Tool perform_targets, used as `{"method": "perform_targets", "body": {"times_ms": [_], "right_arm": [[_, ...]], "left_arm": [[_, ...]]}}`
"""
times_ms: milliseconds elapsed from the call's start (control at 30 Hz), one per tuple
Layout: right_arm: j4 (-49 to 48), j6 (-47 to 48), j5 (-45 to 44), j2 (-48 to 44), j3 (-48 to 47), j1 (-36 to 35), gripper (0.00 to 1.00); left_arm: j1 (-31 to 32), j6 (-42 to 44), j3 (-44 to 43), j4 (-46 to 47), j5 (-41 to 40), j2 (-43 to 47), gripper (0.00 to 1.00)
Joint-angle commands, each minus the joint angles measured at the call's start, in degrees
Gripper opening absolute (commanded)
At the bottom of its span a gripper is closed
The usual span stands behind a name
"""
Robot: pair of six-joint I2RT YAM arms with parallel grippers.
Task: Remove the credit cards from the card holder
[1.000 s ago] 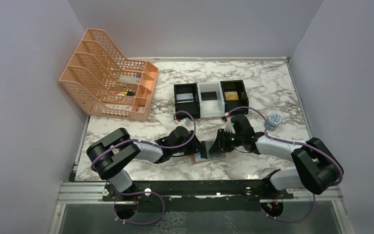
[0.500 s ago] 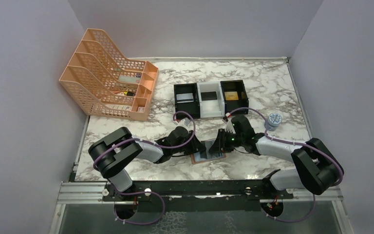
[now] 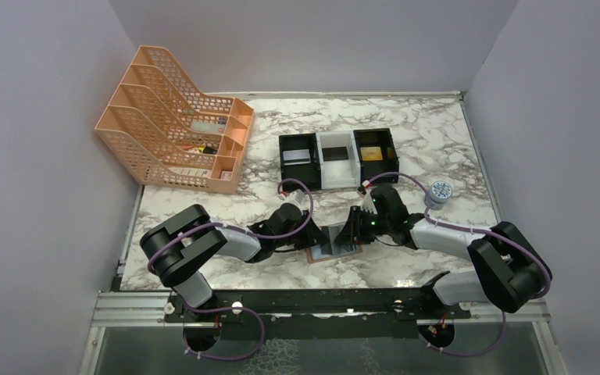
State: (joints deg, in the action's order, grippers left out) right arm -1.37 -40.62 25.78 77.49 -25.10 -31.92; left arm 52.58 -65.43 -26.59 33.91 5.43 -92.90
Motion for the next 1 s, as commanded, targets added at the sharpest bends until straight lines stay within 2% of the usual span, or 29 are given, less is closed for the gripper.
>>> {"method": "perform_targets", "body": {"times_ms": [0, 167, 367, 500, 733, 967], "right_arm": [[2.3, 1.2, -6.6, 1.7, 1.5, 0.0, 0.25], [0.9, 0.8, -5.2, 2.6, 1.7, 0.0, 0.25], [0.6, 0.6, -4.9, 3.1, 1.6, 0.0, 0.25], [0.7, 0.5, -5.0, 2.9, 1.6, 0.0, 0.25], [0.7, -0.2, -4.8, 2.2, 1.6, 0.0, 0.25], [-0.9, -2.4, -4.3, 1.7, 2.0, 0.0, 0.25]], "left_arm": [[0.3, 2.2, -1.1, -2.4, 2.1, -0.8, 0.2], [0.3, 2.5, -1.5, -0.6, 4.4, -1.1, 0.19], [0.3, 2.5, -1.1, 0.1, 4.4, -0.2, 0.08], [0.3, 2.8, -1.1, 0.4, 4.8, 0.5, 0.07], [0.3, 2.8, -1.9, 1.2, 7.4, 1.3, 0.2], [0.3, 1.9, -1.3, 2.5, 8.4, 2.4, 0.22]]}}
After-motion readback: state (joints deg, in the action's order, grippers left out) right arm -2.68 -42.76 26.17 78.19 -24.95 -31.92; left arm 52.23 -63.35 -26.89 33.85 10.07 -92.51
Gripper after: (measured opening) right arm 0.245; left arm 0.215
